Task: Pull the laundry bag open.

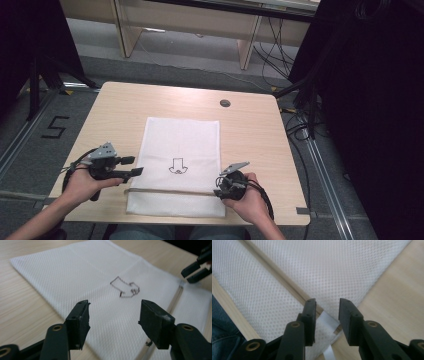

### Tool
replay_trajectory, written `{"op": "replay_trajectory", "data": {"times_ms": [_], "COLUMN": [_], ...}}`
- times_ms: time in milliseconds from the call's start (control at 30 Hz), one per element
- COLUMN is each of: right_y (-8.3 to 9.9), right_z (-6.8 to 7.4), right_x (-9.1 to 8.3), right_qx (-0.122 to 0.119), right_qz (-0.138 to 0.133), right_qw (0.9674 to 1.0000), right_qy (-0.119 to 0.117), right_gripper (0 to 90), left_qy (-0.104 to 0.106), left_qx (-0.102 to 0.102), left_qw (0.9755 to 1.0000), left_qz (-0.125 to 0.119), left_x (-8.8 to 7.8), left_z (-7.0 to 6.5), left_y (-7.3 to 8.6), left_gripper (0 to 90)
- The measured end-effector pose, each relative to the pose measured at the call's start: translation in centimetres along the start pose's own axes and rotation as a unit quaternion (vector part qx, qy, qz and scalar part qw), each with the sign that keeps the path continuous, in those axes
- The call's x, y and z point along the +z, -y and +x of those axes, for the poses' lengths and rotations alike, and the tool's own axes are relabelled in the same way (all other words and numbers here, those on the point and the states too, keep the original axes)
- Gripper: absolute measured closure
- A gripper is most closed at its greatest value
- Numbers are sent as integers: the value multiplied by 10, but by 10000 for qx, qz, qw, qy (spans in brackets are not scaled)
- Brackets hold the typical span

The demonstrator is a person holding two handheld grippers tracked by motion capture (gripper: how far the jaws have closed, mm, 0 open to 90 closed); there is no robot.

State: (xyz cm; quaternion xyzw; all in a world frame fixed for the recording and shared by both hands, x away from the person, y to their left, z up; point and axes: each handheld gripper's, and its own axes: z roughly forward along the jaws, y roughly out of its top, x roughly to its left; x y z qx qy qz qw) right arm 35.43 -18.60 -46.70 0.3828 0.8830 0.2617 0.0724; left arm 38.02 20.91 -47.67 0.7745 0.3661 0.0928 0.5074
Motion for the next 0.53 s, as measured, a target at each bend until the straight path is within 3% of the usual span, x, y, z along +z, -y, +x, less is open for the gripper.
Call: {"op": "replay_trajectory", "data": {"times_ms": [100,233,300,433,533], "right_y": [1,4,5,5,4], "right_z": [-1,-7,-8,-9,-11], "right_x": [-4,-4,-2,-4,-5], "right_qx": [76,129,120,218,265], "right_qz": [-136,-213,-357,-349,-351], "right_qw": [9998,9996,9990,9990,9989], "right_qy": [85,147,221,186,174], "right_gripper": [643,623,612,607,606], "left_qy": [-85,-172,-295,-469,-467], "left_qx": [52,196,200,96,119], "left_qw": [9999,9994,9991,9988,9987], "left_qz": [-14,209,210,143,152], "left_x": [9,6,3,-1,-1], "left_z": [-3,-1,3,10,11], "left_y": [0,9,10,10,10], "left_gripper": [368,370,373,380,382]}}
